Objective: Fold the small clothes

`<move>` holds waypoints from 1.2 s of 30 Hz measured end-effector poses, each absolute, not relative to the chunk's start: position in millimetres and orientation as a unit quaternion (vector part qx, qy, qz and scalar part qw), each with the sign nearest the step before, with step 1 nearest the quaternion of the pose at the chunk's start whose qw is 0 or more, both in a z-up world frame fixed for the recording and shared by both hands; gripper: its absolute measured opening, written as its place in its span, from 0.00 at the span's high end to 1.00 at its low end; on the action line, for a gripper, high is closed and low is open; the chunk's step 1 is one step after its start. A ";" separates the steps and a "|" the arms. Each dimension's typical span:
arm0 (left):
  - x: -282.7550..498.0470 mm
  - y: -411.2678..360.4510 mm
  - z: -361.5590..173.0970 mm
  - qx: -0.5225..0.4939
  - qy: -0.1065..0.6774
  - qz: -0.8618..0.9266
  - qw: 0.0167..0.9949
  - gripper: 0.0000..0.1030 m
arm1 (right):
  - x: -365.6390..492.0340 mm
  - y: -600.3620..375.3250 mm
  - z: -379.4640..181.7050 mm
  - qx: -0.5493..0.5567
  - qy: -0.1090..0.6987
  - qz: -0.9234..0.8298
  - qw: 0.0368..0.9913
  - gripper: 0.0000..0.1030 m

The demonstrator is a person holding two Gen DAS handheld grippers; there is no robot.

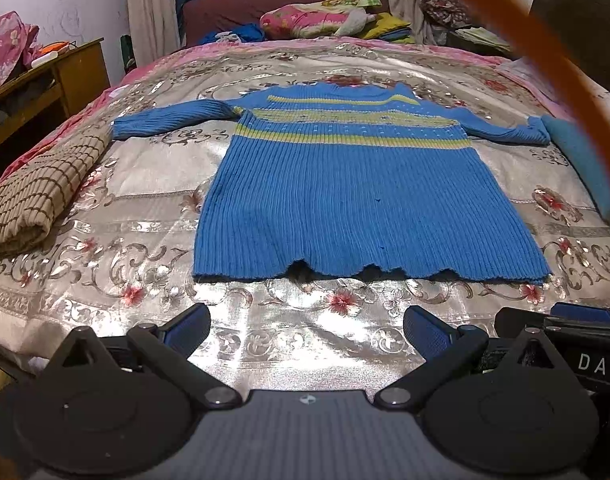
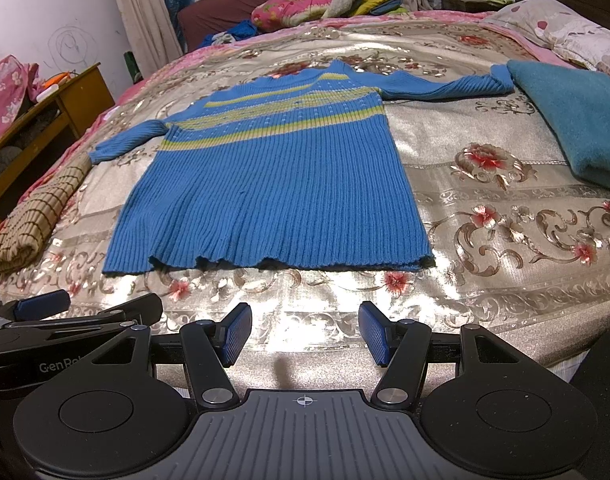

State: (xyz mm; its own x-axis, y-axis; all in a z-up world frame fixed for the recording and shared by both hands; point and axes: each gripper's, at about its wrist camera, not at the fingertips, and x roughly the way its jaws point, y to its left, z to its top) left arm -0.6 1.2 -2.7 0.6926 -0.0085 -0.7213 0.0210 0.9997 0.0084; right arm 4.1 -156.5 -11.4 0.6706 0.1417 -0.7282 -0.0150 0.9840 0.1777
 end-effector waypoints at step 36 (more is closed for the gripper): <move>2.2 0.7 -5.8 0.006 0.403 -0.002 0.915 0.00 | 3.8 -155.9 -11.9 0.078 0.404 0.045 0.910 0.42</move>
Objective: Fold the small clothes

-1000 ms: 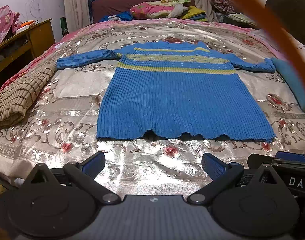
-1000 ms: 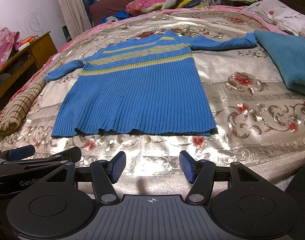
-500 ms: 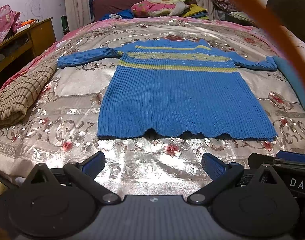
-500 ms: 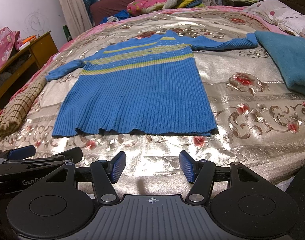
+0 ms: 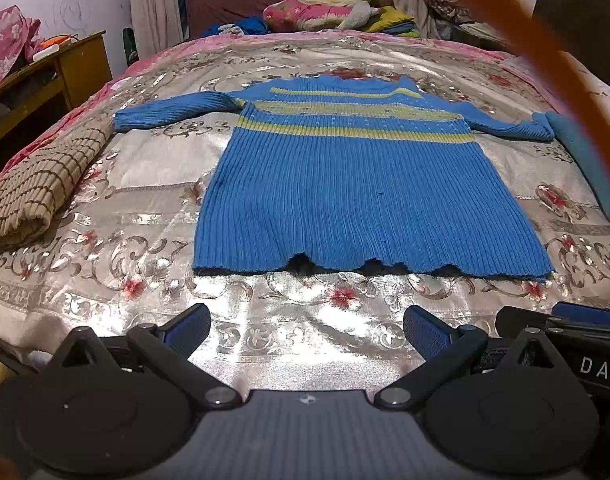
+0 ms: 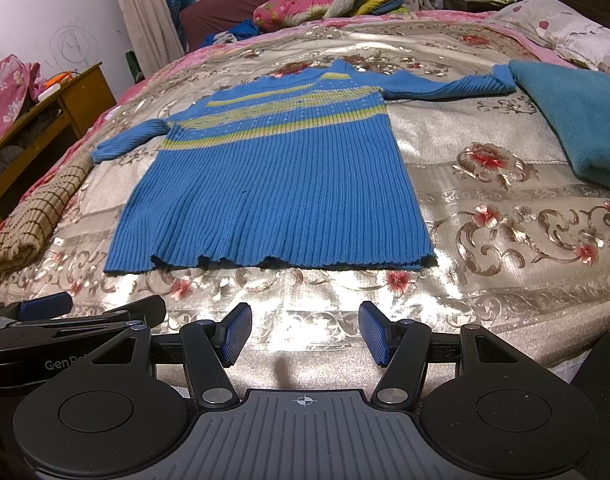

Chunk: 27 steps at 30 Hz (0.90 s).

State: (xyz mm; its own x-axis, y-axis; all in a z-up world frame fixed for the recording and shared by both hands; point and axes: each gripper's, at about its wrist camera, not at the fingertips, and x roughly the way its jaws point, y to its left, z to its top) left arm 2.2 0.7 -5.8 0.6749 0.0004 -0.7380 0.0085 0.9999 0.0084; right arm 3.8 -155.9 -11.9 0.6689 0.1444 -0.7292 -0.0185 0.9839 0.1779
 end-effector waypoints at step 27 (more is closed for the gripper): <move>7.1 3.0 0.1 0.007 0.397 -0.011 0.918 0.00 | 3.8 -154.7 -10.9 0.077 0.397 0.051 0.913 0.40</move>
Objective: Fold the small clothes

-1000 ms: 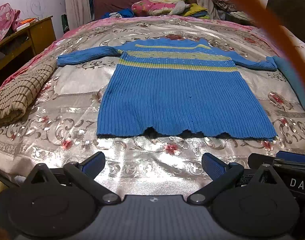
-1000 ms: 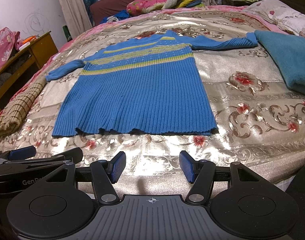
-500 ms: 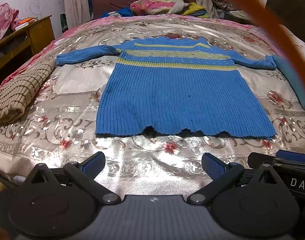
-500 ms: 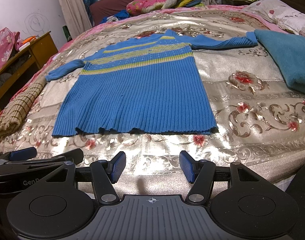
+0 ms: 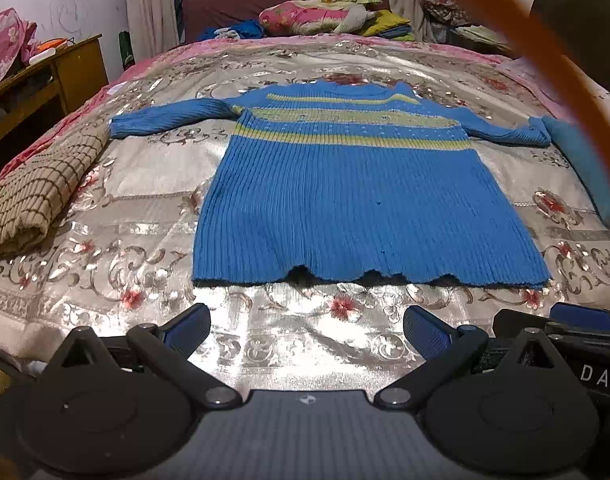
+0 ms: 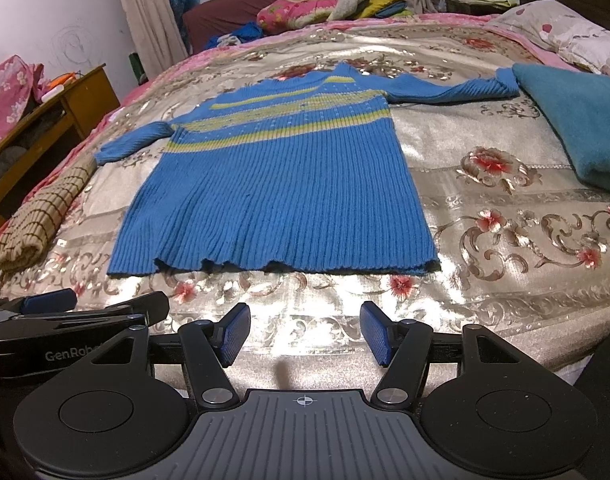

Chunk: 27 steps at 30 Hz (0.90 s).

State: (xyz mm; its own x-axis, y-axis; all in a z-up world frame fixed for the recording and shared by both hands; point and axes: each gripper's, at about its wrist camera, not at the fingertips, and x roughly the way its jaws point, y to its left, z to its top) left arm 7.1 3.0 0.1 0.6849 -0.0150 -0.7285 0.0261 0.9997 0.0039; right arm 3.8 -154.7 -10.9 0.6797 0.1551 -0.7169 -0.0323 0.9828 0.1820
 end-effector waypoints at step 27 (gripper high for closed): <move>123.3 26.3 -18.0 0.035 0.420 -0.013 0.907 0.00 | 107.0 -190.0 -21.9 0.082 0.410 0.027 0.908 0.40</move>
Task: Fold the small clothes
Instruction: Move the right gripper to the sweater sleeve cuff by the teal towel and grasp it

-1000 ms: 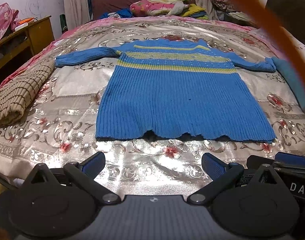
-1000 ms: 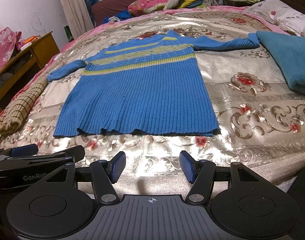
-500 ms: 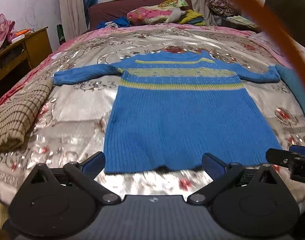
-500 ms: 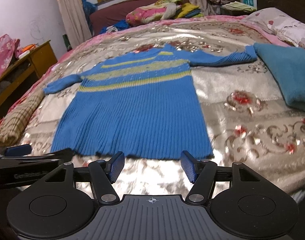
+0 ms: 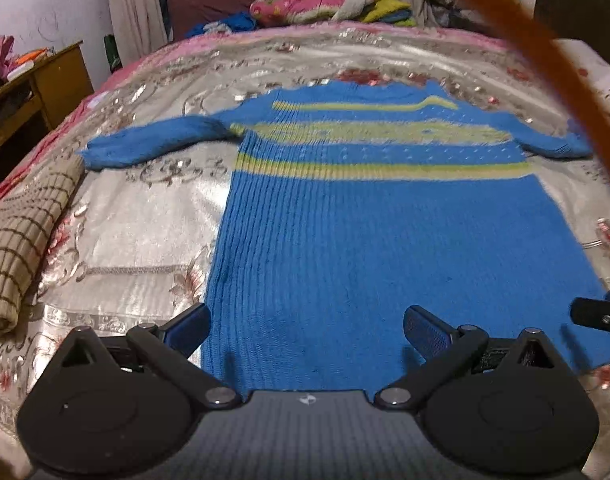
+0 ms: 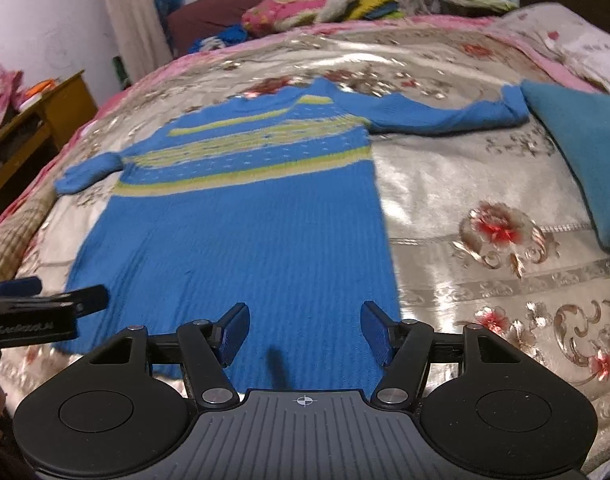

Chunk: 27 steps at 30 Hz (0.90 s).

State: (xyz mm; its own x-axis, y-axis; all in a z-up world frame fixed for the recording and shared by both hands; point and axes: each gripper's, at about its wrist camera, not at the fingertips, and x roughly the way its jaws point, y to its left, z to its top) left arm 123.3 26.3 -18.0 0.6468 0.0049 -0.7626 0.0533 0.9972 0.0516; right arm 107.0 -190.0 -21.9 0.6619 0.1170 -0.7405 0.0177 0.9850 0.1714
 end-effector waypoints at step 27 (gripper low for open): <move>125.0 42.1 -52.3 0.012 0.439 -0.015 0.898 0.00 | 115.7 -177.8 -40.5 0.039 0.425 0.020 0.904 0.38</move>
